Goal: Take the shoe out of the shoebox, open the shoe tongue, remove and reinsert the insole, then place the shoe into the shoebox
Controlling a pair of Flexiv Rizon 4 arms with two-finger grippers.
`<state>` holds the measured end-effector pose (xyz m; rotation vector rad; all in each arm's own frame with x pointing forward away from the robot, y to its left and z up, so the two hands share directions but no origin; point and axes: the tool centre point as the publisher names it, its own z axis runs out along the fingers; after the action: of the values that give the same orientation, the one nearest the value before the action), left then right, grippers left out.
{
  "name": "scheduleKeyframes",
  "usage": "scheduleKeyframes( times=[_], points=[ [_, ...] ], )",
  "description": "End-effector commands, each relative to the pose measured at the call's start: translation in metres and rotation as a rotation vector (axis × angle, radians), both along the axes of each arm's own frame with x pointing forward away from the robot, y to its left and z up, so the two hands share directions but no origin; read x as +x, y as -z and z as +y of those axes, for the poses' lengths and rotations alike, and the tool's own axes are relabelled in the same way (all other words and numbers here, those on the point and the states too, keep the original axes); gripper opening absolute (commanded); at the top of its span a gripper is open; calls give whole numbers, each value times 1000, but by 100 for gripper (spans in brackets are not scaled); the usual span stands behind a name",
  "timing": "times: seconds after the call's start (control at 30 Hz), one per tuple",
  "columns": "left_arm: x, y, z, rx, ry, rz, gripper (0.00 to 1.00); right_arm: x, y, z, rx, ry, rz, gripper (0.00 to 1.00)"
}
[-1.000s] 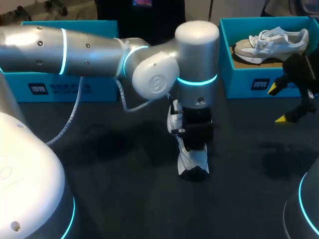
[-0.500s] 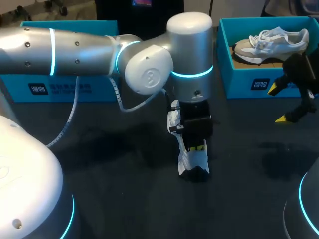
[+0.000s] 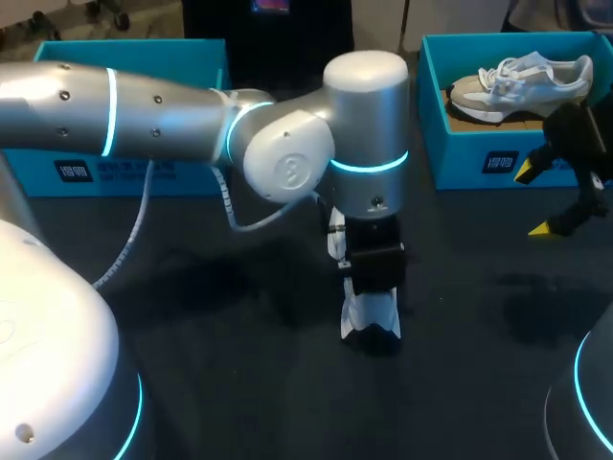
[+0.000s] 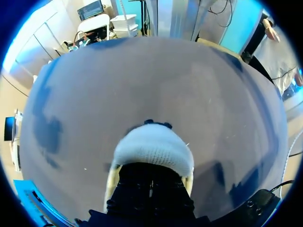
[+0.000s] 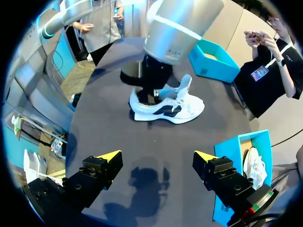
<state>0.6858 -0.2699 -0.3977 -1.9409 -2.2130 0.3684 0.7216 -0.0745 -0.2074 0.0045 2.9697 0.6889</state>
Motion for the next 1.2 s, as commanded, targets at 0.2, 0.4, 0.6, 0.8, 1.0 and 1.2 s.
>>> scheduleKeyframes(
  times=[0.2, 0.4, 0.6, 0.8, 1.0, 1.2],
  points=[
    [12, 21, 6, 3, -15, -44, 0, 0, 1, 0, -1, 0, 0, 100],
    [28, 19, 9, -14, -11, -136, 0, 0, 1, 0, -1, 0, 0, 100],
    [45, 13, 10, -16, -13, -203, 0, 0, 1, 0, -1, 0, 0, 100],
    [56, -6, 9, -4, 15, -235, 0, 0, 1, 0, -1, 0, 0, 100],
    [63, -24, 6, -5, 32, -258, 0, 0, 1, 0, -1, 0, 0, 100],
    [69, -34, 5, 2, 59, -333, 0, 0, 1, 0, -1, 0, 0, 100]
  ],
)
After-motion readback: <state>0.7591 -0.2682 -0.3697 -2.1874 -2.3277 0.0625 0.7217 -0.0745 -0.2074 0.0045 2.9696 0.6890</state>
